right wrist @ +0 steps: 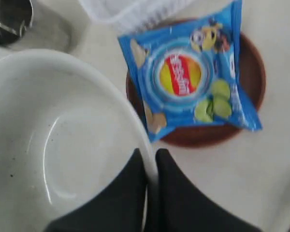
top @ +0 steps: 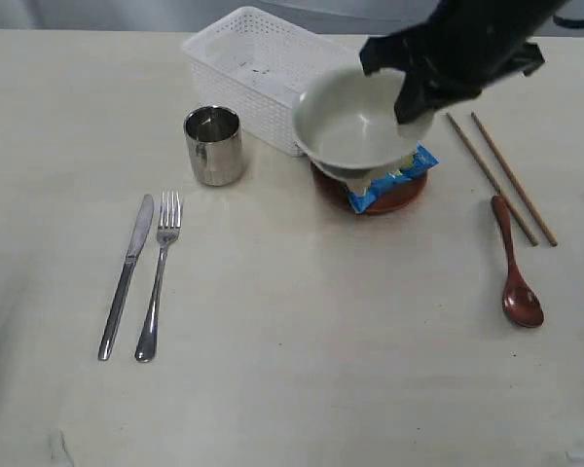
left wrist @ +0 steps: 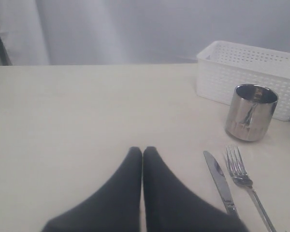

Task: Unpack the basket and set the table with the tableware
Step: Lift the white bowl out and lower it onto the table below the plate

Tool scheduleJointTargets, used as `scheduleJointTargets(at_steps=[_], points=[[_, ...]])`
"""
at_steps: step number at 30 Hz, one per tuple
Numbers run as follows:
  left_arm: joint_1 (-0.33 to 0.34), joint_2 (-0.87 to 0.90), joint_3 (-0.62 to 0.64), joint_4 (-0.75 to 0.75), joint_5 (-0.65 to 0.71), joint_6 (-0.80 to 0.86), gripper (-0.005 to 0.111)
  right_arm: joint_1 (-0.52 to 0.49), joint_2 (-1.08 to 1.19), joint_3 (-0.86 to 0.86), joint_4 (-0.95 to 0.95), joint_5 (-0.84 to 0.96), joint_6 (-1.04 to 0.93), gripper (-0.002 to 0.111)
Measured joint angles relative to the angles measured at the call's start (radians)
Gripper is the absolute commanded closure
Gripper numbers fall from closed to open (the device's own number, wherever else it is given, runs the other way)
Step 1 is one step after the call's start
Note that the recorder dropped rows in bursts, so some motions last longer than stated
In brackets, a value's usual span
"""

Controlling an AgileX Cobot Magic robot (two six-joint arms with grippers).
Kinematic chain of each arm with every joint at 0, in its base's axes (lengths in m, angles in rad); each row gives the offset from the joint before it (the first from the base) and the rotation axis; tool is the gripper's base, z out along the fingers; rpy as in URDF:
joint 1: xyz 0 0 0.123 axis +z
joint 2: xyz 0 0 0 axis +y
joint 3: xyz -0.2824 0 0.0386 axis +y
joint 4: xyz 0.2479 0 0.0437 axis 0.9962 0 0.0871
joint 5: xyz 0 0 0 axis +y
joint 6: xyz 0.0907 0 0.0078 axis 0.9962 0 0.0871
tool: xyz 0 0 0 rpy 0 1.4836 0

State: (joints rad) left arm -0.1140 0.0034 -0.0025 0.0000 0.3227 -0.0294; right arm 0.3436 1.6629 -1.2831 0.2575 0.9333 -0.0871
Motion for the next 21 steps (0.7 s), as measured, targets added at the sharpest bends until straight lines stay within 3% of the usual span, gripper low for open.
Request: scheduleJointTargets(at_steps=[10,15,21], points=[[0.0,0.0,0.0,0.0,0.0,0.0,0.106,0.0,-0.138,0.398,0.172,-0.016,-0.117,0.109],[0.0,0.0,0.0,0.0,0.0,0.0,0.106,0.0,-0.138,0.512,0.319,-0.096,-0.213,0.109],[0.0,0.0,0.0,0.0,0.0,0.0,0.106,0.0,-0.098,0.55,0.355,-0.193,-0.267,0.109]])
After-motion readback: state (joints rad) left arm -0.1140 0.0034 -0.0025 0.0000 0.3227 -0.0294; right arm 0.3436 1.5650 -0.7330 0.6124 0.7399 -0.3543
